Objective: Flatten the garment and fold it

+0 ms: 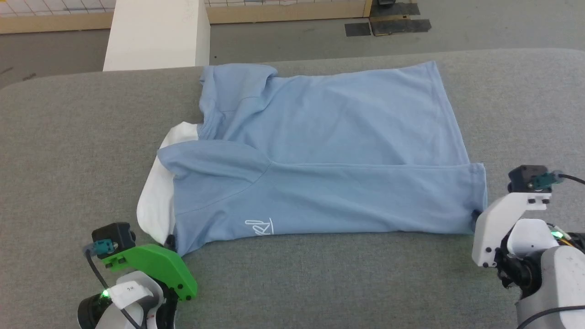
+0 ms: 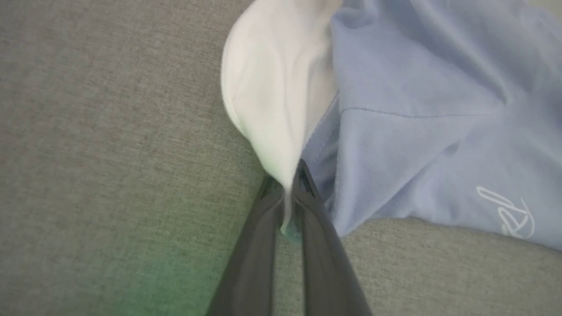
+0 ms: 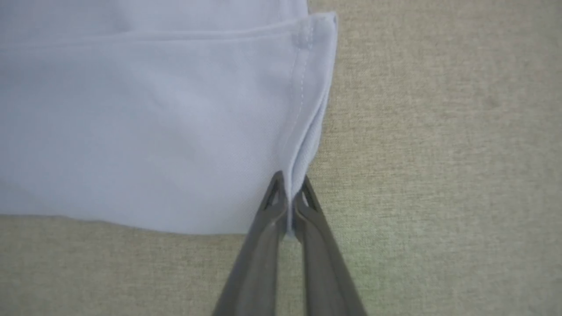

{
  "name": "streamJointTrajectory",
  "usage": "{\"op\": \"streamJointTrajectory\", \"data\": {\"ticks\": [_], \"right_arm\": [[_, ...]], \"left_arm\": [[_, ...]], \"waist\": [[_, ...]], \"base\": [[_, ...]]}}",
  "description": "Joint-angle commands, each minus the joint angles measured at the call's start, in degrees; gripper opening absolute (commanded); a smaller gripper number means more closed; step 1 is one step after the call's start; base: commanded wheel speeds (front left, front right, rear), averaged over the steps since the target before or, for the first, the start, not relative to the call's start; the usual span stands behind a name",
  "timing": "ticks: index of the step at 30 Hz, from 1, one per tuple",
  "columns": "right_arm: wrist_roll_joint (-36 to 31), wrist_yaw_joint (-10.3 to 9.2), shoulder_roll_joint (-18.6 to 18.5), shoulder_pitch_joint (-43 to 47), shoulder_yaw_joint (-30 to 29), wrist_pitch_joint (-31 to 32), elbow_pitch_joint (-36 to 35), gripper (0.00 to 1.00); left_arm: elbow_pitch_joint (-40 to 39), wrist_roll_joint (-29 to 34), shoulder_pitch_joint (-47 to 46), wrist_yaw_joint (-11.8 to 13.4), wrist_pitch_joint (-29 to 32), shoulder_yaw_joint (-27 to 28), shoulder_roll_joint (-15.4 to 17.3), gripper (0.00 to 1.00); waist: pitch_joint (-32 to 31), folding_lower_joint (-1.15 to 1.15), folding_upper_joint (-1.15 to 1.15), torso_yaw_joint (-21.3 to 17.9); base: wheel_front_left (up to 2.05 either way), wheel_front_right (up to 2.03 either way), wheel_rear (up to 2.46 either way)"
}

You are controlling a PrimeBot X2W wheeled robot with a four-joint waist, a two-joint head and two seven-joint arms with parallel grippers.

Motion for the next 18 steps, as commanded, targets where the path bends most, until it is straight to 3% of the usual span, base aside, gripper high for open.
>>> {"op": "streamJointTrajectory", "data": {"ticks": [1,8,18], "right_arm": [[-0.3,-0.09,-0.1,0.8,-0.1,-1.9,-1.2,0.0],[2.6,-0.09,-0.1,7.2,-2.1,-8.7,-9.4,0.0],[9.9,-0.09,-0.1,22.5,-5.5,-2.4,-19.5,0.0]], "left_arm": [[1.0,0.9,0.3,0.0,-0.9,0.3,0.1,0.0],[-0.9,1.6,2.9,1.4,-3.4,1.4,0.8,0.0],[-10.1,1.1,14.6,6.1,3.0,1.3,2.8,0.0]], "waist": [[-0.5,0.0,0.0,-0.1],[-3.3,0.0,0.0,-0.2],[-4.5,0.0,0.0,-1.8]], "base": [[0.0,0.0,0.0],[0.0,0.0,0.0],[0.0,0.0,0.0]]}}
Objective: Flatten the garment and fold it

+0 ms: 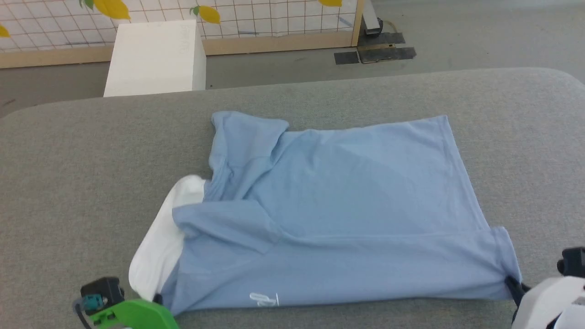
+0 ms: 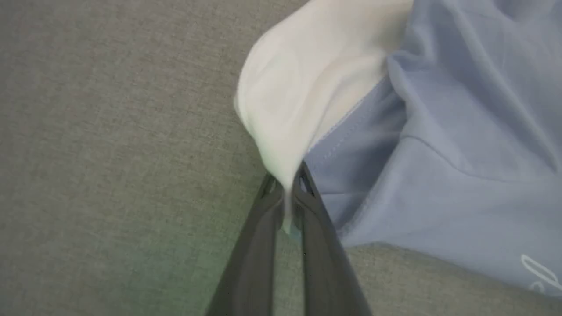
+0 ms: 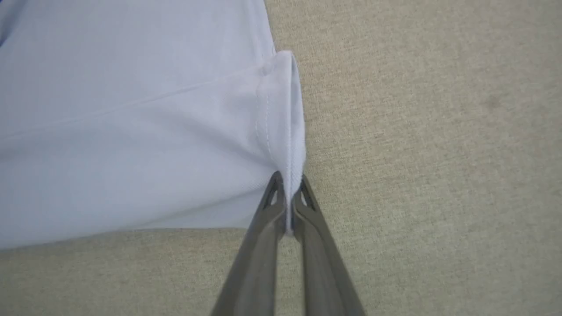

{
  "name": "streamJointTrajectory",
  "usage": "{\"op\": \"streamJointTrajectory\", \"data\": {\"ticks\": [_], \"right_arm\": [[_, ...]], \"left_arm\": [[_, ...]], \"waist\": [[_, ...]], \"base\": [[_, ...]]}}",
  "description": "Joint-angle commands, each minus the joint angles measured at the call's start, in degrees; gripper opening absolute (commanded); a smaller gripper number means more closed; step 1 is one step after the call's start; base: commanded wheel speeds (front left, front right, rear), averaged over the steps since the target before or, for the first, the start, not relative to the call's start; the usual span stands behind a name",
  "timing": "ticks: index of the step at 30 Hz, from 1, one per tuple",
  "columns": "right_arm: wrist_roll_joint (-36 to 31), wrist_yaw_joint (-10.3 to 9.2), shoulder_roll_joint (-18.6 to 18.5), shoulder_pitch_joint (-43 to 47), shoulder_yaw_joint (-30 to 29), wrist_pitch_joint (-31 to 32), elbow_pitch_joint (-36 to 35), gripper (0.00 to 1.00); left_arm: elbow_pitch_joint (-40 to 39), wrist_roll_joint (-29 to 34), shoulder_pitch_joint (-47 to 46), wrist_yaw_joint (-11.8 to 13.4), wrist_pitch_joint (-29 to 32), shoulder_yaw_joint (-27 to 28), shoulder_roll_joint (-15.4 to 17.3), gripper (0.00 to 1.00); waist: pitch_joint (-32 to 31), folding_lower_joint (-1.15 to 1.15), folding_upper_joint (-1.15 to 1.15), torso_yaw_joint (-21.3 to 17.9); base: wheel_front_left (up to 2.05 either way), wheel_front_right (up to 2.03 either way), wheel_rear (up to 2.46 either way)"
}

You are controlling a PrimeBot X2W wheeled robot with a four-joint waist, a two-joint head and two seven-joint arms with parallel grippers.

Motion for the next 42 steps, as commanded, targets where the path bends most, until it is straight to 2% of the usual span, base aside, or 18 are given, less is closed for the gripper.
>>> {"op": "streamJointTrajectory", "data": {"ticks": [1,5,9,10,11,12,13,14,15,20,22,29,34,38,42], "right_arm": [[0.7,-0.12,-0.2,1.4,-0.8,0.2,0.0,0.0],[2.2,-0.12,-0.2,2.6,-0.2,-1.7,3.9,0.0],[2.8,-0.12,-0.2,1.9,0.6,-5.5,10.1,0.0],[2.9,-0.12,-0.2,1.6,0.7,-6.4,11.3,0.0],[2.9,-0.12,-0.2,1.3,0.9,-7.6,12.6,0.0],[3.1,-0.12,-0.2,1.0,0.9,-8.5,13.4,0.16],[3.5,-0.12,-0.2,0.9,1.1,-9.8,14.1,0.49],[3.6,-0.12,-0.2,0.8,1.1,-10.8,14.3,0.95],[3.3,-0.12,-0.2,0.7,0.9,-12.2,14.3,1.0],[1.4,-0.12,-0.2,0.2,1.0,-20.7,11.5,1.0],[0.3,-0.12,-0.2,-0.2,2.1,-24.5,9.6,1.0],[-4.4,-0.12,-0.7,-3.2,8.9,-38.1,3.6,1.0],[-6.4,-0.12,-1.8,-7.4,12.1,-43.8,1.9,1.0],[-6.9,-0.12,-1.7,-10.4,14.1,-44.9,2.2,1.0],[-6.8,-0.12,-1.7,-13.8,16.5,-45.5,2.4,1.0]], "left_arm": [[-0.8,-0.5,2.5,1.1,1.4,0.2,1.0,0.0],[-2.6,-1.7,6.4,2.1,4.9,-0.2,1.5,0.0],[-3.4,-2.9,7.2,2.1,5.6,-0.1,1.0,0.0],[-3.5,-3.0,7.2,2.0,5.4,0.0,1.0,0.14],[-3.6,-2.8,7.0,2.0,5.1,0.1,1.0,0.59],[-3.7,-3.0,6.8,1.8,5.1,0.1,1.0,1.0],[-4.0,-3.2,6.6,1.4,4.9,0.2,1.0,1.0],[-4.3,-3.2,6.3,1.1,4.5,0.3,1.2,1.0],[-4.7,-3.2,5.9,0.7,3.9,0.6,1.4,1.0],[-7.7,-2.9,3.1,-2.8,-1.0,2.2,2.6,1.0],[-8.8,-1.4,1.1,-4.7,-3.8,2.4,4.1,1.0],[-5.2,4.6,-13.4,-14.2,-10.9,-0.3,9.8,1.0],[1.9,7.4,-28.8,-21.3,-8.9,-4.1,13.0,1.0],[7.9,7.5,-40.5,-25.7,-4.5,-6.7,13.3,1.0],[14.0,6.9,-50.9,-28.1,1.9,-8.9,13.2,1.0]], "waist": [[0.1,0.0,0.0,-0.4],[0.6,0.0,0.0,-0.7],[0.7,0.0,0.0,-0.5],[0.7,0.0,0.0,-0.4],[0.6,0.0,0.0,-0.3],[0.5,0.0,0.0,-0.1],[0.3,0.0,0.0,0.0],[0.1,0.0,0.0,0.1],[-0.1,0.0,0.0,0.2],[-0.4,0.0,0.0,0.1],[-0.3,0.0,0.0,-0.3],[3.0,0.0,0.0,-2.0],[8.1,0.0,0.0,-3.7],[12.3,0.0,0.0,-5.4],[16.8,0.0,0.0,-7.4]], "base": [[0.0,0.0,0.0],[0.0,0.0,0.0],[0.0,0.0,0.0],[0.0,0.0,0.0],[0.0,0.0,0.0],[0.0,0.0,0.0],[0.0,0.0,0.0],[0.0,0.0,0.0],[0.0,0.0,0.0],[0.0,0.0,0.0],[0.0,0.0,0.0],[0.0,0.0,0.0],[0.0,0.0,0.0],[0.0,0.0,0.0],[0.0,0.0,0.0]]}}
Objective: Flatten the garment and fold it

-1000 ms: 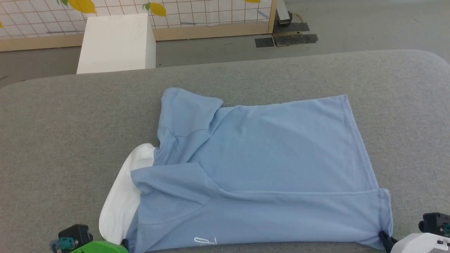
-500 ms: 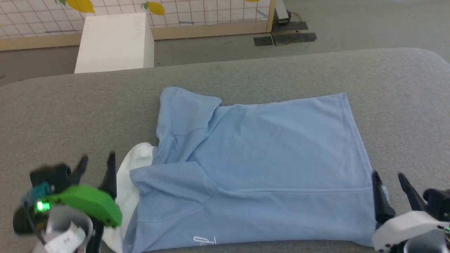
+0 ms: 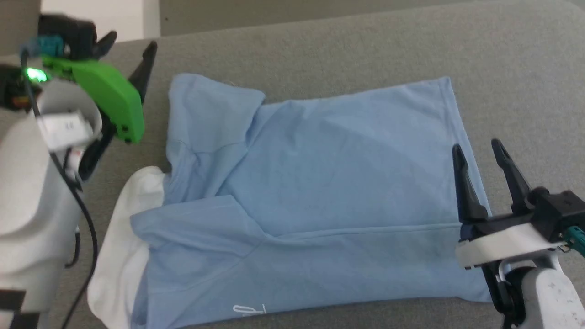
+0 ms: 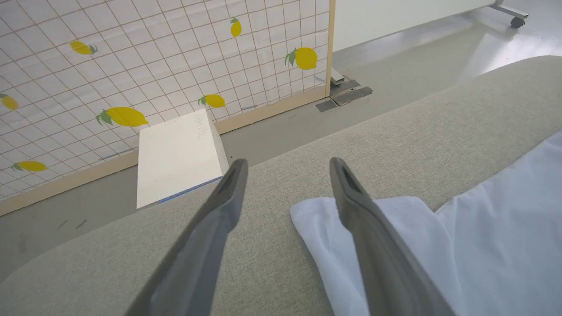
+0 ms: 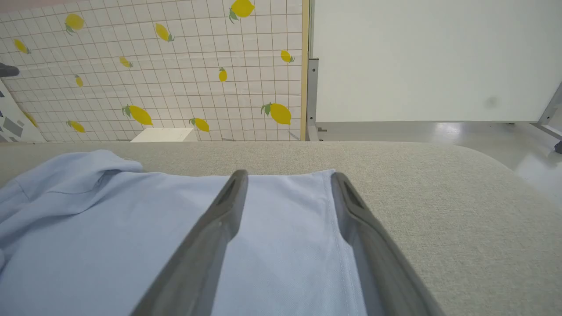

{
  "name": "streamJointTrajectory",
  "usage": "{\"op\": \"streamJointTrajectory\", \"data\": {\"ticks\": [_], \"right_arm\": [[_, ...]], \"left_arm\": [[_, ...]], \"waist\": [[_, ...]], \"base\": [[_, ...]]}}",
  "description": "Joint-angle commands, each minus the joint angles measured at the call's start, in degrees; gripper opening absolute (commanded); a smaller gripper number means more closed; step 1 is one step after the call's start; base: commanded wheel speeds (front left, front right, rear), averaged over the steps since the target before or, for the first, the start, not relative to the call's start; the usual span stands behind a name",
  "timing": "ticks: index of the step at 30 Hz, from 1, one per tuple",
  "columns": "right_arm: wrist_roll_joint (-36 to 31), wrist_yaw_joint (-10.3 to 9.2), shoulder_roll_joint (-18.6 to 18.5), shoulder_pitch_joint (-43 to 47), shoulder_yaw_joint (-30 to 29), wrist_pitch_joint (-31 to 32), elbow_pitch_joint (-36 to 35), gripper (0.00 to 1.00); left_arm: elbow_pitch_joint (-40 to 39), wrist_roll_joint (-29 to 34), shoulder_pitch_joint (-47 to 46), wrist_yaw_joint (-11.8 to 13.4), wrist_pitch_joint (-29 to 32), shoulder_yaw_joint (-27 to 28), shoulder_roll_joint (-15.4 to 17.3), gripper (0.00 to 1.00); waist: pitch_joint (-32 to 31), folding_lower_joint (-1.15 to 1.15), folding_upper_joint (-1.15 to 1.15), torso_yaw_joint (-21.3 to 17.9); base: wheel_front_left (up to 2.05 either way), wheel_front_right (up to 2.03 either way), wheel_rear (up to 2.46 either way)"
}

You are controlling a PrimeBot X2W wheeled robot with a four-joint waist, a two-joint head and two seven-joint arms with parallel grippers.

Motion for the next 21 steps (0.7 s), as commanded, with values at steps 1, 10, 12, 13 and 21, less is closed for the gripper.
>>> {"op": "streamJointTrajectory", "data": {"ticks": [1,10,12,13,21], "right_arm": [[-0.1,-0.08,0.0,-1.7,0.8,-0.5,-0.1,1.0],[0.9,-0.08,0.6,-6.2,4.5,-1.0,-0.2,1.0],[1.2,-0.08,0.7,-6.5,4.8,-1.2,-0.1,1.0],[1.4,-0.08,0.8,-6.6,4.9,-1.4,0.0,1.0],[1.1,-0.08,0.6,-11.0,6.3,0.7,2.8,1.0]], "left_arm": [[1.8,-0.6,-2.7,-0.6,2.4,-0.7,0.0,1.0],[11.3,-2.9,-13.2,1.2,23.6,-2.6,1.3,1.0],[12.0,-3.9,-13.8,2.5,27.4,-2.2,1.4,1.0],[12.0,-4.4,-13.9,2.9,28.7,-2.0,1.4,1.0],[8.8,-7.6,-10.2,7.6,39.8,-1.4,2.7,0.0]], "waist": [[6.0,0.0,0.0,-3.7],[11.5,0.0,0.0,-7.9],[12.1,0.0,0.0,-8.5],[12.3,0.0,0.0,-8.7],[13.0,0.0,0.0,-9.3]], "base": [[0.0,0.0,0.0],[0.0,0.0,0.0],[0.0,0.0,0.0],[0.0,0.0,0.0],[0.0,0.0,0.0]]}}
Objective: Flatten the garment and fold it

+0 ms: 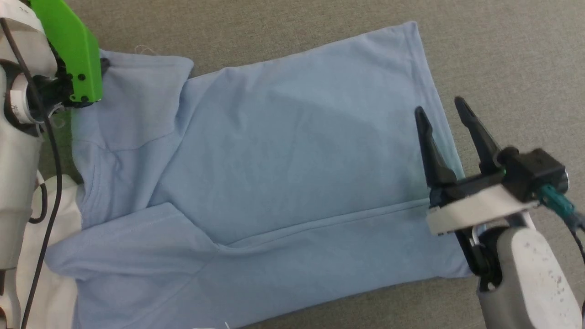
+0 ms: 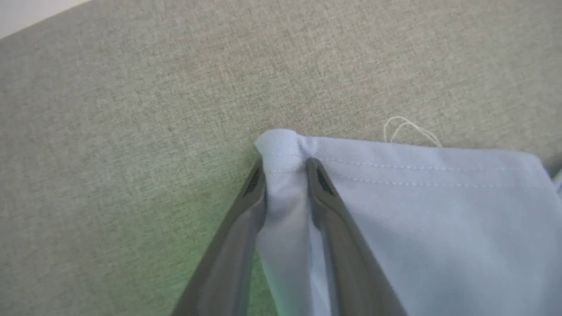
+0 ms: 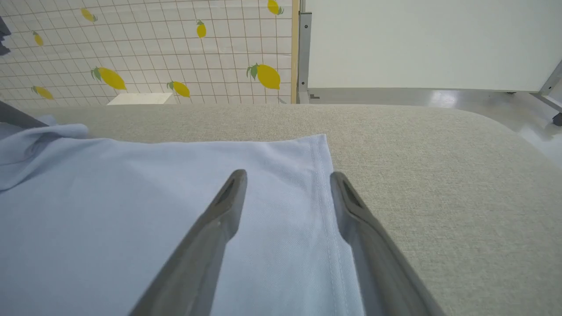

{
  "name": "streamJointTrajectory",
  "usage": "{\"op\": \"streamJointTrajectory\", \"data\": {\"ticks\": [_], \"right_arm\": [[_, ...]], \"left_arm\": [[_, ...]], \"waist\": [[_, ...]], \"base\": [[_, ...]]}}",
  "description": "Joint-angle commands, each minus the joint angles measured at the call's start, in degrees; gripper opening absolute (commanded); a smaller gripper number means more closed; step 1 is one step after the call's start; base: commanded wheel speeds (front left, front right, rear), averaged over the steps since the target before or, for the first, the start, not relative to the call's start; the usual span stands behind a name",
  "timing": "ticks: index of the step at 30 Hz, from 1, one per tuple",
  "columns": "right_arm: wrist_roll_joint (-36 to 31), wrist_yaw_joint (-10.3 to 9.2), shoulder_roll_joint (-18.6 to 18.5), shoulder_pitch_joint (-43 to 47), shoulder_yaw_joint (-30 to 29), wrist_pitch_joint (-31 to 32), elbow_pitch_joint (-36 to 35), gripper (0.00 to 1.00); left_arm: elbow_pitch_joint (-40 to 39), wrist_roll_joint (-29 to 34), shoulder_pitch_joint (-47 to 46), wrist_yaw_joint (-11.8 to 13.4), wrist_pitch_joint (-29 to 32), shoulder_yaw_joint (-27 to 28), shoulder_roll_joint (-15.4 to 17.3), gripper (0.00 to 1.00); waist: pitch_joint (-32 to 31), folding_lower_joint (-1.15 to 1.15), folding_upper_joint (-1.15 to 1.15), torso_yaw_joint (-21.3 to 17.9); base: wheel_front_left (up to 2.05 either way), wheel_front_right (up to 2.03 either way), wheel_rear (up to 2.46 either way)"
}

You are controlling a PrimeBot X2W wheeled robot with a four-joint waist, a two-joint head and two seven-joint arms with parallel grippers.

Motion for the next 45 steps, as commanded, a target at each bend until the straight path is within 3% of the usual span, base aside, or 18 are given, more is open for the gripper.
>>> {"op": "streamJointTrajectory", "data": {"ticks": [1,7,16,21,22,23,24,28,33,39,45], "right_arm": [[-0.4,-0.08,-0.3,-3.0,0.2,1.4,0.5,1.0],[-0.4,-0.08,-1.9,-16.1,-1.7,10.1,5.4,1.0],[-2.7,-0.08,-1.1,-33.4,-9.2,35.9,24.1,1.0],[-5.7,-0.08,-0.9,-38.0,-9.9,46.0,30.1,1.0],[-6.5,-0.08,-1.0,-38.5,-10.0,48.3,31.2,0.79],[-7.2,-0.08,-1.1,-38.8,-10.0,49.9,31.8,0.49],[-8.9,-0.08,-1.5,-39.5,-10.2,53.6,32.4,0.0],[-8.5,-0.08,-1.4,-38.8,-10.3,51.5,30.4,0.0],[-5.1,-0.08,-1.5,-34.8,-9.3,42.0,26.8,0.0],[0.1,-0.08,-4.0,-25.2,-4.6,29.5,21.2,0.0],[2.9,-0.08,-7.1,-14.5,-3.9,22.8,16.6,0.0]], "left_arm": [[0.1,-0.5,2.6,0.4,1.1,-0.6,0.3,0.0],[-3.7,-1.0,3.1,0.1,0.2,-0.6,0.0,0.0],[-5.4,-1.2,2.6,-0.5,-1.6,-1.3,-1.1,0.0],[-5.3,-1.4,2.3,-1.1,-3.2,-1.6,-2.0,0.0],[-5.2,-1.4,2.3,-1.2,-3.5,-1.7,-2.1,0.0],[-5.1,-1.4,2.2,-1.4,-3.9,-1.8,-2.3,0.0],[-4.9,-1.5,2.0,-2.0,-6.1,-1.7,-2.9,0.0],[-4.5,-0.8,2.0,-3.5,-11.2,-1.3,-2.7,0.0],[-4.9,-1.4,4.7,-5.5,-23.3,1.3,-3.7,0.0],[-9.0,-4.0,15.8,-7.1,-34.9,3.9,-4.3,0.0],[-16.1,-7.1,29.2,-6.6,-40.6,5.8,-5.3,0.0]], "waist": [[0.3,-0.01,0.0,0.0],[0.8,-0.01,0.0,2.0],[1.8,-0.01,0.0,5.4],[2.1,-0.01,0.0,6.7],[2.1,-0.01,0.0,6.9],[2.1,-0.01,0.0,7.1],[1.9,-0.01,0.0,7.7],[1.0,-0.01,0.0,8.2],[-2.1,-0.01,0.0,8.8],[-9.1,-0.01,0.0,9.7],[-15.5,-0.01,0.0,11.6]], "base": [[0.0,0.0,0.0],[0.0,0.0,0.0],[0.0,0.0,0.0],[0.0,0.0,0.0],[0.0,0.0,0.0],[0.0,0.0,0.0],[0.0,0.0,0.0],[0.0,0.0,0.0],[0.0,0.0,0.0],[0.0,0.0,0.0],[0.0,0.0,0.0]]}}
